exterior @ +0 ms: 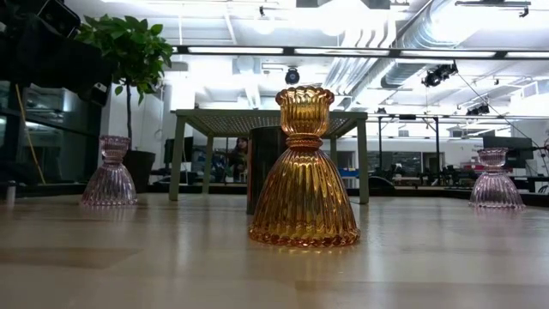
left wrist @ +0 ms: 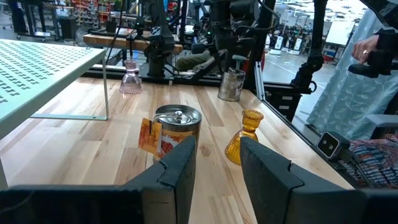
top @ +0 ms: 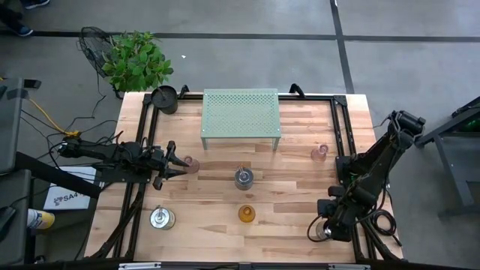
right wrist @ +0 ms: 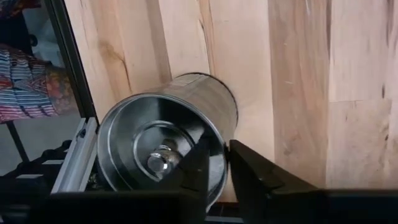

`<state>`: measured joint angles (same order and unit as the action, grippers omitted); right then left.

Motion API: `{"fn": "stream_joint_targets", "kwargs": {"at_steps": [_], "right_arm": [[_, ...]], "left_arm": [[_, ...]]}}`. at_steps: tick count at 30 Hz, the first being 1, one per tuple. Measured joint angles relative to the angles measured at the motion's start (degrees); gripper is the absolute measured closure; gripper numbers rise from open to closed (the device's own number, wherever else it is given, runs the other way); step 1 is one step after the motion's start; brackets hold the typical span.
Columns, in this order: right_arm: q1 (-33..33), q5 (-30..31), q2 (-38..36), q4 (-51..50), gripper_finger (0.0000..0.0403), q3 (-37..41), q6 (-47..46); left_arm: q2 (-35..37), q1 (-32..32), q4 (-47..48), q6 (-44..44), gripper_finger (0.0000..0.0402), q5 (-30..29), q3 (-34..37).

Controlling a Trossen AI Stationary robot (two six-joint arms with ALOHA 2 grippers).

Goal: Pick & Place candle stick holders
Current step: Put the right scented candle on the shelf

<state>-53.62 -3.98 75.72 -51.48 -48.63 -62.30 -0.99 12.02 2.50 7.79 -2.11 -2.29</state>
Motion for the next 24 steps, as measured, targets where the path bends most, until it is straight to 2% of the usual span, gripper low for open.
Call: {"fn": "stream_joint_targets", "kwargs": {"at_steps": [4,16,24], "right_arm": [[0.0,-0.5,0.0,-0.2,0.0395,0.0,1.1],[0.8,-0.9,0.0,-0.1,0.0401,-0.1,0.7],[4.2,-2.2,0.3,-2.8,0.0402,-2.6,2.2]], "left_arm": [[0.0,0.0,0.0,0.0,0.0278,0.0,0.0],[0.0,0.0,0.0,0.0,0.0278,0.0,0.0],[0.0,0.0,0.0,0.0,0.0278,0.0,0.0]]}}
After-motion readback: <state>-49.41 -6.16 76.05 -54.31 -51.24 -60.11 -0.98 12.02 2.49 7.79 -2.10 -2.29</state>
